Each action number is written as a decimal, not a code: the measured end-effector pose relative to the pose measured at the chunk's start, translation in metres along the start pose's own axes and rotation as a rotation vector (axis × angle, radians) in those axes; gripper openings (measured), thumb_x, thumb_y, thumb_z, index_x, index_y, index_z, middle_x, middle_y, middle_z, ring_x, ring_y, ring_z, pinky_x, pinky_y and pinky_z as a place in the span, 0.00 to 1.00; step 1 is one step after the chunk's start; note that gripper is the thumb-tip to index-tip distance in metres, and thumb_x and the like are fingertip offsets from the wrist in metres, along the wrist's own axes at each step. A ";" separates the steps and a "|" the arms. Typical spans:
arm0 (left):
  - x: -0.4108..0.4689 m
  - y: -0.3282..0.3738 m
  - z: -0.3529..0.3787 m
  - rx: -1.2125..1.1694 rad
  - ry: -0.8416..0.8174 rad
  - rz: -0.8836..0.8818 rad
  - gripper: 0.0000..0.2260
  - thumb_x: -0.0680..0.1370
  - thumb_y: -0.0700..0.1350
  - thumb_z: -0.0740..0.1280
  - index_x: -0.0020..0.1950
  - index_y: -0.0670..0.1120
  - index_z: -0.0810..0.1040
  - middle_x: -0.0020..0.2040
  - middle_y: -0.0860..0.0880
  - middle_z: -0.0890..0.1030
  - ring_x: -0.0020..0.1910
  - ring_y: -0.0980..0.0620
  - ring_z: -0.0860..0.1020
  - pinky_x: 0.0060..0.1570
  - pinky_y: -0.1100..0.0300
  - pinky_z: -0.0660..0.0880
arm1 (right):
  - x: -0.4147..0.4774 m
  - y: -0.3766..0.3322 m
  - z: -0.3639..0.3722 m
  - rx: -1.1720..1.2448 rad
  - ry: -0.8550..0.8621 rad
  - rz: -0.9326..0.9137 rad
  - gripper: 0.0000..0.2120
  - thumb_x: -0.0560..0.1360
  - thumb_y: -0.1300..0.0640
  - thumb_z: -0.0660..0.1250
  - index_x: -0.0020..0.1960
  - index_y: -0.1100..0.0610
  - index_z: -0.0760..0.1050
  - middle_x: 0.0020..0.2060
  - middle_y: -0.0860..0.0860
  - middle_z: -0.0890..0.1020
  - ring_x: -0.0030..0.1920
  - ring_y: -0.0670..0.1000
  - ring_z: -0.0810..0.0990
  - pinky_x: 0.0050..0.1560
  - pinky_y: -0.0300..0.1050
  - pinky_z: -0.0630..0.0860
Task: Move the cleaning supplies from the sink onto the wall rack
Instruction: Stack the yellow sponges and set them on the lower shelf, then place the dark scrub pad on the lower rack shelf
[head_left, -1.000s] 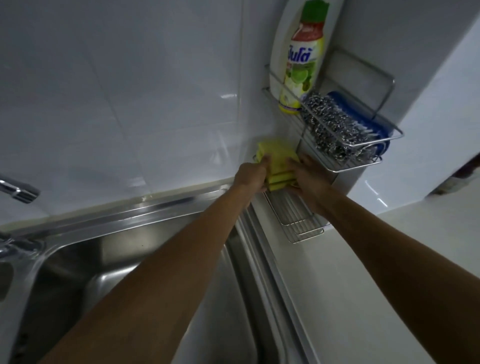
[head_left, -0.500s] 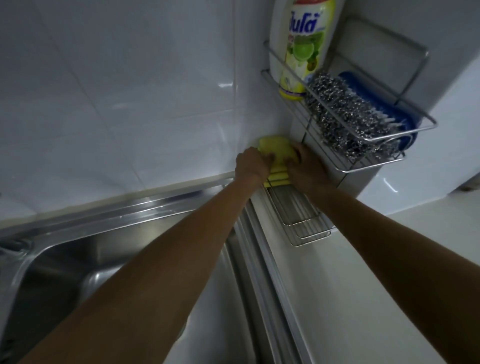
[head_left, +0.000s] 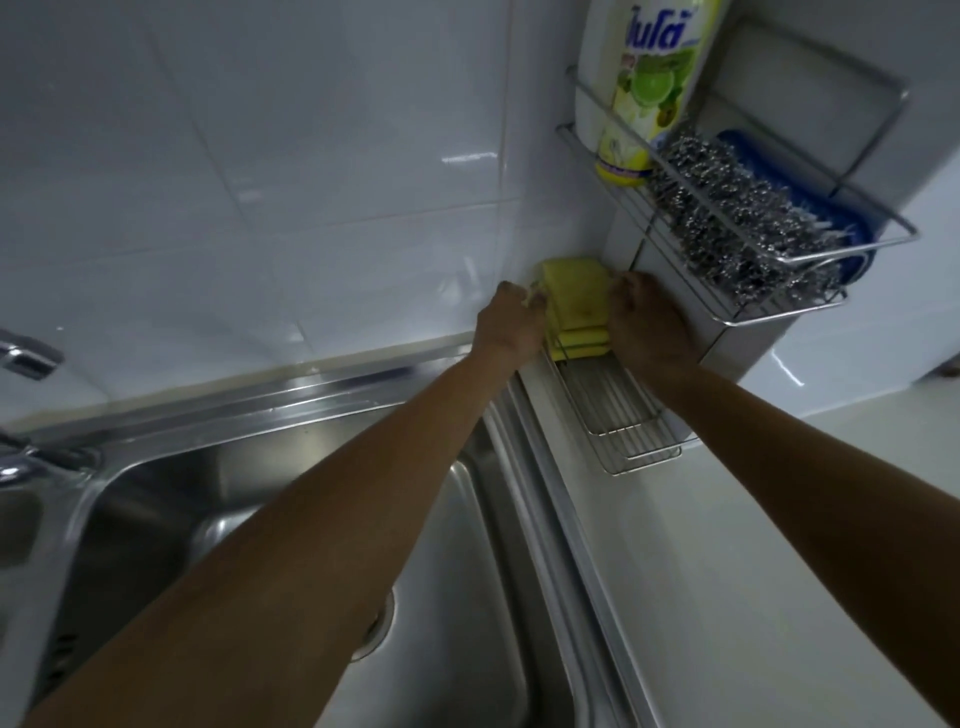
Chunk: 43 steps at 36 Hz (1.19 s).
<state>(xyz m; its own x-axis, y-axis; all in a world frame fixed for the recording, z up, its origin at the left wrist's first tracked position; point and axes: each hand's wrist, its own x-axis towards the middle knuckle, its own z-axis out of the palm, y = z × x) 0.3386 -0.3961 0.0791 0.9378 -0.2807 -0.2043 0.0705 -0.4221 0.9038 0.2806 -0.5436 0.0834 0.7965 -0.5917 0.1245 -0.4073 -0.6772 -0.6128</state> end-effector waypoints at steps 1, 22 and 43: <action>-0.004 -0.004 -0.006 0.021 0.000 0.012 0.22 0.82 0.59 0.61 0.69 0.44 0.71 0.62 0.43 0.79 0.56 0.45 0.80 0.55 0.55 0.78 | -0.006 -0.003 -0.003 -0.035 0.013 -0.015 0.21 0.84 0.51 0.51 0.66 0.63 0.73 0.64 0.63 0.77 0.64 0.62 0.76 0.63 0.51 0.69; -0.317 -0.236 -0.220 0.877 0.094 -0.212 0.24 0.83 0.61 0.54 0.73 0.48 0.69 0.70 0.44 0.74 0.69 0.41 0.73 0.69 0.42 0.64 | -0.328 -0.081 0.117 -0.073 -0.332 -0.143 0.21 0.77 0.46 0.64 0.62 0.60 0.72 0.58 0.62 0.78 0.59 0.65 0.76 0.62 0.57 0.69; -0.400 -0.307 -0.219 1.055 0.188 -0.068 0.28 0.83 0.63 0.49 0.54 0.46 0.83 0.51 0.45 0.85 0.52 0.44 0.82 0.58 0.48 0.73 | -0.457 -0.130 0.251 -0.280 -0.982 -0.026 0.14 0.81 0.58 0.58 0.60 0.65 0.76 0.57 0.61 0.81 0.55 0.60 0.81 0.47 0.45 0.72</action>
<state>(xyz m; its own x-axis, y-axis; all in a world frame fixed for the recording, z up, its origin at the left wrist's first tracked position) 0.0160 0.0348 -0.0345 0.9866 -0.1292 -0.0992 -0.1201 -0.9884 0.0930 0.0814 -0.0751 -0.0895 0.7701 -0.0407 -0.6367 -0.3743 -0.8370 -0.3992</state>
